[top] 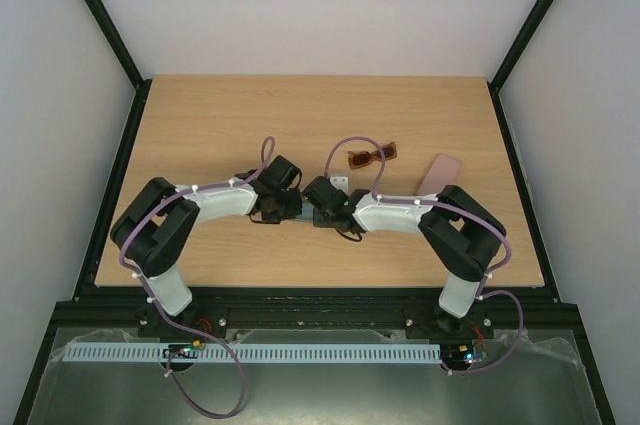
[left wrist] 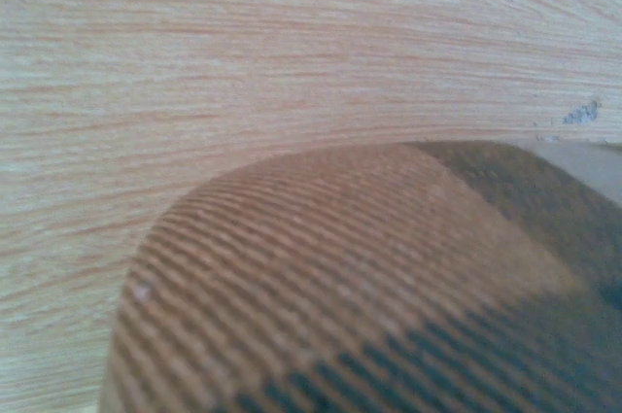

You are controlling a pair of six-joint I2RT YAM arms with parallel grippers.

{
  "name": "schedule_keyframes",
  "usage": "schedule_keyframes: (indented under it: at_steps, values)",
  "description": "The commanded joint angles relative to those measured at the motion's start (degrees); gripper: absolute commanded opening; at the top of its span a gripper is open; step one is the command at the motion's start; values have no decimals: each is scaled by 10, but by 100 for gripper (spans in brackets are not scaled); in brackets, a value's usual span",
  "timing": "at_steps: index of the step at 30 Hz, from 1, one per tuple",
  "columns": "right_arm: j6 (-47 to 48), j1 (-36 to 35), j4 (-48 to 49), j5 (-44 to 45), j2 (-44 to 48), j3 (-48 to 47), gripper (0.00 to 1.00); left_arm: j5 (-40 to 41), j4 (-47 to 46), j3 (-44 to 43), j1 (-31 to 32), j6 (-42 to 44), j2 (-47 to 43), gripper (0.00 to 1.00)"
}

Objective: Organize the sunglasses
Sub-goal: Place the glasses cleaning cloth in the sunglasses case.

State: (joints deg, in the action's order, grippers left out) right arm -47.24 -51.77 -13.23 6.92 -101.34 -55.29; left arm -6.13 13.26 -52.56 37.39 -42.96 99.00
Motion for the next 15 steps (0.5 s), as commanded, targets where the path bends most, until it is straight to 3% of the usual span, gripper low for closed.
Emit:
schedule_keyframes:
  at_steps: [1,6,15]
  values:
    - [5,2,-82,61,-2,-23,25,50,45,-7,-4,-5,27,4]
    - [5,1,-81,69,27,-33,28,50,48,-13,-4,-2,29,4]
    - [0,1,-15,-20,43,-17,24,49,49,-17,-4,1,30,4]
